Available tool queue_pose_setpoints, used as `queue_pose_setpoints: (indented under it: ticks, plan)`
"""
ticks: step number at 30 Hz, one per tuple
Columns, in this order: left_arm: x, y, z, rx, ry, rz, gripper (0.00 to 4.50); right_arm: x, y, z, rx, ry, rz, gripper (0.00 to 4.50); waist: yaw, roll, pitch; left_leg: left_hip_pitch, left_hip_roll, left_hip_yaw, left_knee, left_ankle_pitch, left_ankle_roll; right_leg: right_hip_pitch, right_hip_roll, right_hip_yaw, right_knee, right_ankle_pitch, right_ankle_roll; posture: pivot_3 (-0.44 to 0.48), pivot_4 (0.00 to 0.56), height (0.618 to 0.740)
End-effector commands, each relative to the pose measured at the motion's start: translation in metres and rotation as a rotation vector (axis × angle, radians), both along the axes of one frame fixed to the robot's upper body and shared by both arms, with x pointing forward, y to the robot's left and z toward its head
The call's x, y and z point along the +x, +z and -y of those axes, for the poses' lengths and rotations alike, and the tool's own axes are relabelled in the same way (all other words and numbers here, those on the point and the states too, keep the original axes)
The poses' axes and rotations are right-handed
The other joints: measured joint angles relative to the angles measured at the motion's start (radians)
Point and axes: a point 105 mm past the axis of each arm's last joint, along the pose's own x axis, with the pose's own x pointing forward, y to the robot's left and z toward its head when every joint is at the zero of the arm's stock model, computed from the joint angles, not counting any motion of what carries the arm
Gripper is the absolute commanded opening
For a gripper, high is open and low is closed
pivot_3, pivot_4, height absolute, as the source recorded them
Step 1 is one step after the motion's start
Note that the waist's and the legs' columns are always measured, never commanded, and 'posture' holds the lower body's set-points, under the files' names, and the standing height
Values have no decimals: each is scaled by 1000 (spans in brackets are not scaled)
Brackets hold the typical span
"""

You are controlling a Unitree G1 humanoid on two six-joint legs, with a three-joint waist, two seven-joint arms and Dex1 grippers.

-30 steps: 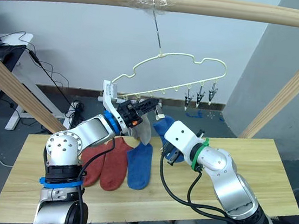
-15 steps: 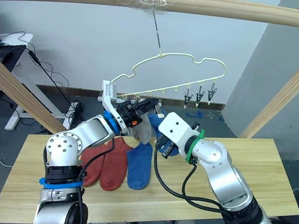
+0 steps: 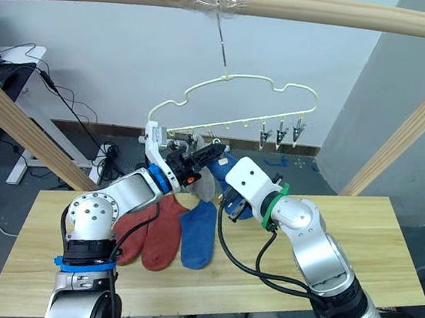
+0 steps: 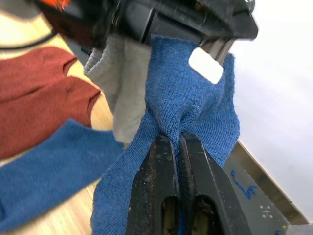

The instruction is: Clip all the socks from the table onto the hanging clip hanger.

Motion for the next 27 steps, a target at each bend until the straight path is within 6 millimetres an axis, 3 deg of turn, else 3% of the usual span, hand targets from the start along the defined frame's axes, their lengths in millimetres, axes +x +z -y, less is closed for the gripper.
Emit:
queue_pose_setpoints:
  ticks: [1,5,10,11,13,18,22,27]
  plan:
    - [-17,27,-7,-36,-46,86,3336,2,7,-1,53,-7,20,0,0,0,0,0,0,0,0,0,0,0,0,0,0,0,0,-150,221,740]
    - [-40,24,-24,92,-92,105,4460,7,1,-2,157,-37,-40,0,-2,0,0,0,1,0,-1,0,-1,-1,0,0,1,0,0,-136,215,740]
    - [-62,4,-42,322,-111,96,4460,15,-1,-5,439,-66,-130,0,7,0,0,0,1,1,-2,0,-2,-3,0,1,1,0,-1,-82,194,740]
    - [-66,0,-44,363,-117,101,4500,16,-2,-6,470,-64,-141,492,8,0,0,-1,1,1,-2,0,-1,-3,0,1,1,0,-1,-76,192,740]
    - [-69,-6,-48,460,-94,127,4500,17,-2,-6,495,-47,-150,1013,11,1,-1,-1,0,1,-2,0,-1,-3,0,1,1,0,-1,-66,187,740]
    - [-59,-11,-64,679,71,189,4500,15,-14,4,480,-59,-162,2849,25,1,-1,-1,0,0,-2,0,-1,-3,0,1,1,1,-2,-52,176,740]
    - [-65,-12,-60,693,50,240,4500,10,-20,22,434,-122,-128,4243,35,1,-2,-1,0,1,-2,1,-2,-3,0,1,1,1,-2,-52,168,740]
    - [-86,-17,-45,760,-136,416,4500,4,-12,46,451,-232,-53,4243,35,2,-4,-3,1,3,-3,3,-6,-7,0,2,1,1,-2,-51,165,740]
